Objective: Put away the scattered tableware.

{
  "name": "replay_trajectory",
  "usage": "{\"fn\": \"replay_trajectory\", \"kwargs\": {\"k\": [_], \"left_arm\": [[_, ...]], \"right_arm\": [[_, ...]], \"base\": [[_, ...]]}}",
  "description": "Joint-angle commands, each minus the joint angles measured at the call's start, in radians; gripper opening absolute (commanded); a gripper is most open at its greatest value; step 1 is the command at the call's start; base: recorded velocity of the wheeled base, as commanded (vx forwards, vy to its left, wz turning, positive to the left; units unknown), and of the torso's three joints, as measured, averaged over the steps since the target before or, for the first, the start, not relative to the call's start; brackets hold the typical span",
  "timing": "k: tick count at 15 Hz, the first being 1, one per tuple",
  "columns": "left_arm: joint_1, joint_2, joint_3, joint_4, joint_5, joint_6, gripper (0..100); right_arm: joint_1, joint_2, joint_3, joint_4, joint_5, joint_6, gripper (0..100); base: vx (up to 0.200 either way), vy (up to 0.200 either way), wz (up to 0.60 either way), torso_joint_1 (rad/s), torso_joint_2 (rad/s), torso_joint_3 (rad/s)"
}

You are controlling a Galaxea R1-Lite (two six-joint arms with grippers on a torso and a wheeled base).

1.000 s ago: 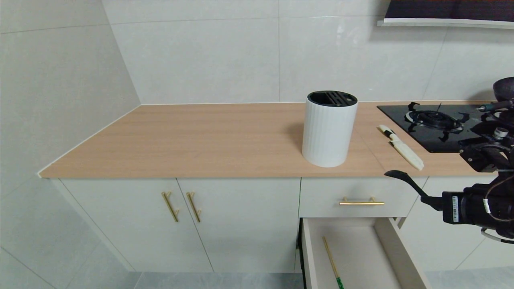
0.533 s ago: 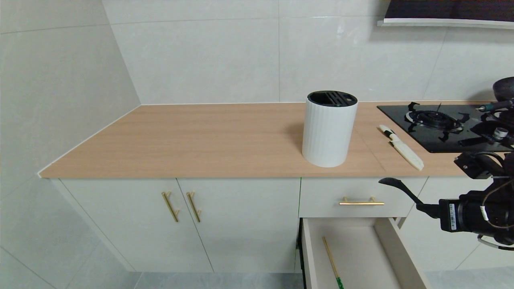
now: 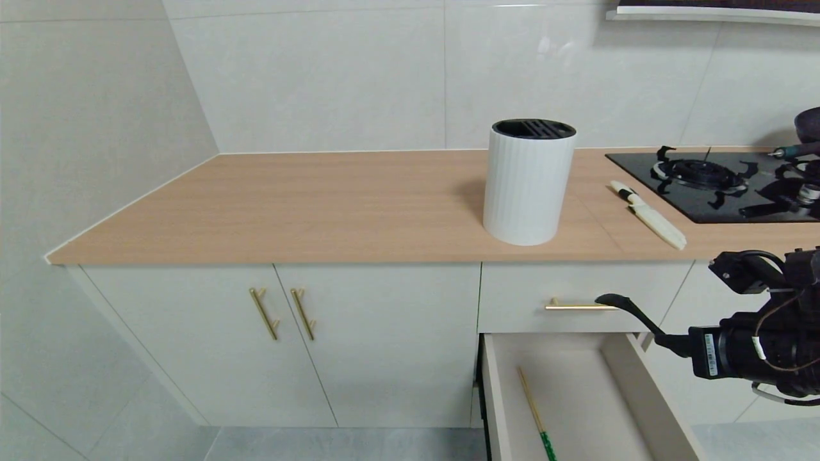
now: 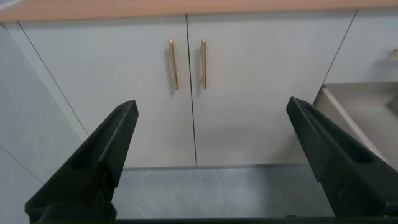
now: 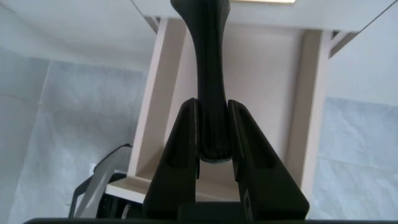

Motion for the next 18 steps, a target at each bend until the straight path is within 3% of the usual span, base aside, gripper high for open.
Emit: {"fn": "replay_trajectory", "kwargs": {"k": [1,13,18], "left_arm": [[0.0,0.0,0.0,0.0,0.0,0.0,100],[-0.001,0.0,0.0,0.0,0.0,0.0,100],[-0.001,0.0,0.0,0.0,0.0,0.0,100]], "right_arm": [[0.005,0.006,0.0,-0.001,0.0,0.001,0],[0.007,0.048,0.008,-0.001,0.0,-0.009,0],[0.007,0.083,0.04,-0.077,-0.001,-0.025,0]], "base": [[0.0,0.0,0.0,-0.222,0.49,0.271],[0.0,0.0,0.0,-0.194,0.47,0.274],[0.0,0.0,0.0,-0.123,0.36,0.239]]}}
